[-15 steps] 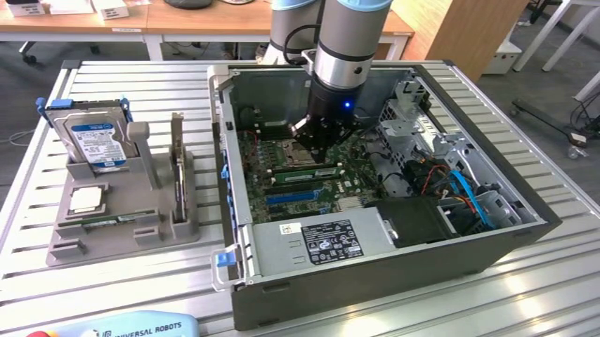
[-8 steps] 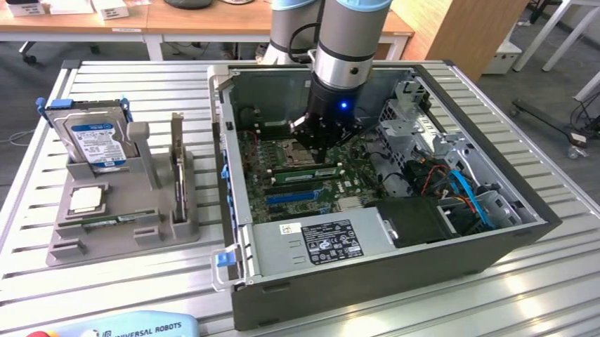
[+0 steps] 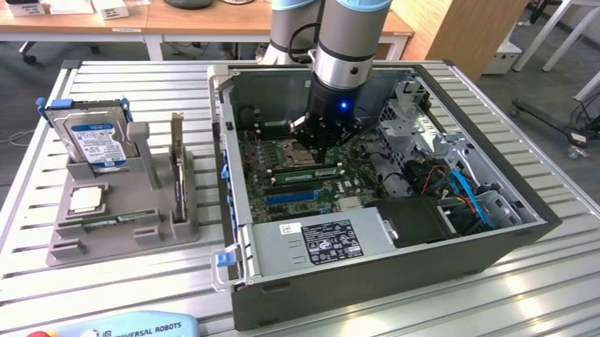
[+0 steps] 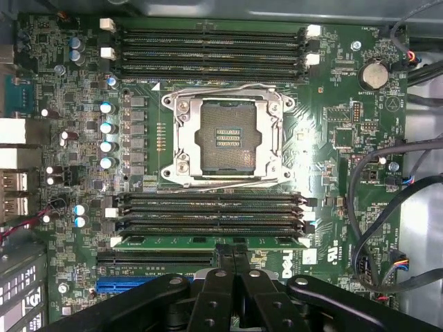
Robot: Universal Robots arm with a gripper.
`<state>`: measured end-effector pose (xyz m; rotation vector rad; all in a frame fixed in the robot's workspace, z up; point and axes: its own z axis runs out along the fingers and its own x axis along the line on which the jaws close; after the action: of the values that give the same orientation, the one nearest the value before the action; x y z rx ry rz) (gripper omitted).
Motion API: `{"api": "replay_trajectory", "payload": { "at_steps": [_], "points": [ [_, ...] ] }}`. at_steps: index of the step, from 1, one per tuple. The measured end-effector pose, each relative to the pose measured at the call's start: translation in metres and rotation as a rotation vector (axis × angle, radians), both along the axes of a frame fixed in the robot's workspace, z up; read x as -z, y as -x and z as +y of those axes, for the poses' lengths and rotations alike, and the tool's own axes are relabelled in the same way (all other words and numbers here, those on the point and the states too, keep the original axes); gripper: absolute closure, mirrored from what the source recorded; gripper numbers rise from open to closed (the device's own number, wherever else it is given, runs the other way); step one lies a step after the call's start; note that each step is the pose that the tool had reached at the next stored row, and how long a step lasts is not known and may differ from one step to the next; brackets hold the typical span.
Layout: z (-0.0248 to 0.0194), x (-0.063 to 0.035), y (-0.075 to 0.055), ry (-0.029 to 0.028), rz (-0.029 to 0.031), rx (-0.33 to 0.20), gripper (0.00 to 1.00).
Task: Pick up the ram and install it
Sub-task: 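Press down the ram until it locks into place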
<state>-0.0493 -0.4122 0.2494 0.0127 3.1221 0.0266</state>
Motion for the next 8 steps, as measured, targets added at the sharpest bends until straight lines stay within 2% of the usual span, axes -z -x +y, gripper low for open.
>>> {"api": "replay_trajectory", "payload": {
  "at_steps": [4, 8],
  "points": [
    [0.0, -0.0013, 0.0, 0.0004, 0.0007, 0.0, 0.9],
    [0.0, -0.005, 0.0, 0.0005, 0.0048, 0.0, 0.9]
  ]
}}
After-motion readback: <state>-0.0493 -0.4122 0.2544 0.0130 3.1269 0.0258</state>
